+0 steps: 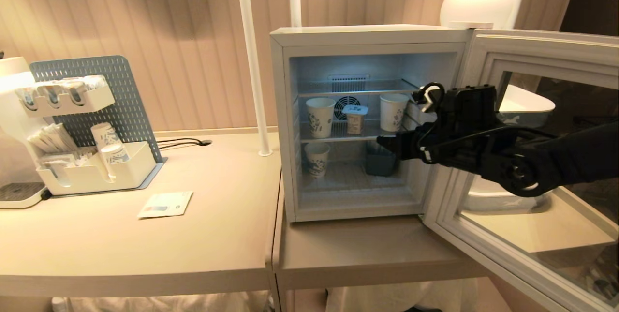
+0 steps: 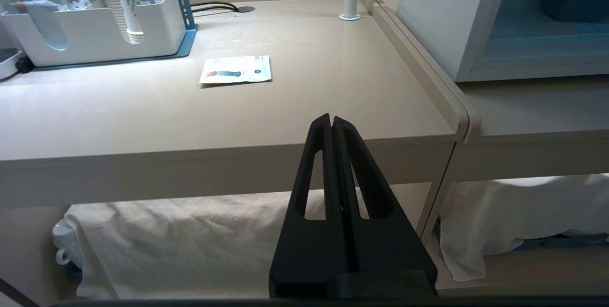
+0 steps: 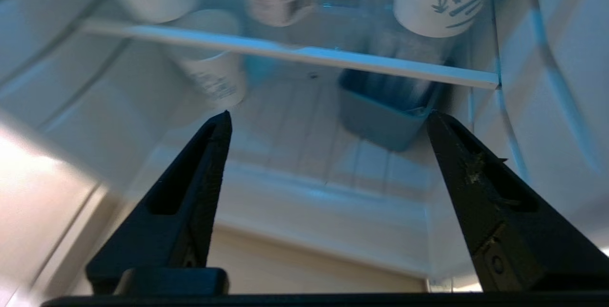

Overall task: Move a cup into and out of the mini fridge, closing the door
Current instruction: Take the yoghurt out of the freezer

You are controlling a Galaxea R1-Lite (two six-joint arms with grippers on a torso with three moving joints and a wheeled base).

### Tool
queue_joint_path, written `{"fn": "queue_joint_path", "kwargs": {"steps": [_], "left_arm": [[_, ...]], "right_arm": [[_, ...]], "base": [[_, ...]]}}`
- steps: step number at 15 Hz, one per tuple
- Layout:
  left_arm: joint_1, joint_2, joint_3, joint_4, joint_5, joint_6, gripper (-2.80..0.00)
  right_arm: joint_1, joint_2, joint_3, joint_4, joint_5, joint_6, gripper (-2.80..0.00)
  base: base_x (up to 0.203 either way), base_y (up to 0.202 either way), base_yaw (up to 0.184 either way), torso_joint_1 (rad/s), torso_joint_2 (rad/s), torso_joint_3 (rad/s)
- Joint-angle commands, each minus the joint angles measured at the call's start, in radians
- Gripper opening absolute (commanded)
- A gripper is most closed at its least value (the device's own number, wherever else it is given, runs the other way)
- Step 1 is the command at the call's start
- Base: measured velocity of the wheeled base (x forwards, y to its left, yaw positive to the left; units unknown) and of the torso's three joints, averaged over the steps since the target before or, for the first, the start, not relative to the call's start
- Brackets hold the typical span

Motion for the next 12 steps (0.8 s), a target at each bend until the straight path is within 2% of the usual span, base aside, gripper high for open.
{"fn": "queue_joint_path", "kwargs": {"steps": [1,4,9,12], "left_arm": [[0.000,0.001,0.000,-0.001,0.000,0.000,-2.80],[0.000,0.001,0.000,0.001,0.000,0.000,-2.80],[0.000,0.001,0.000,-0.001,0.000,-0.001,-2.80],[0.000,0.001,0.000,-0.001,0.000,-0.001,-2.80]], "right_arm": [[0.034,0.091,-0.056,-0.004,-0.049,0.012,0.00],[0.064,0.156,-0.160,0.013,-0.187,0.062,0.00],[0.085,0.211,-0.295,0.098,-0.246,0.077,0.00],[0.106,0.240,-0.325,0.105,-0.257,0.081,0.00]], "base": [[0.000,0.000,0.000,0.000,0.00,0.000],[0.000,0.000,0.000,0.000,0.00,0.000],[0.000,0.000,0.000,0.000,0.00,0.000],[0.000,0.000,0.000,0.000,0.00,0.000]]}}
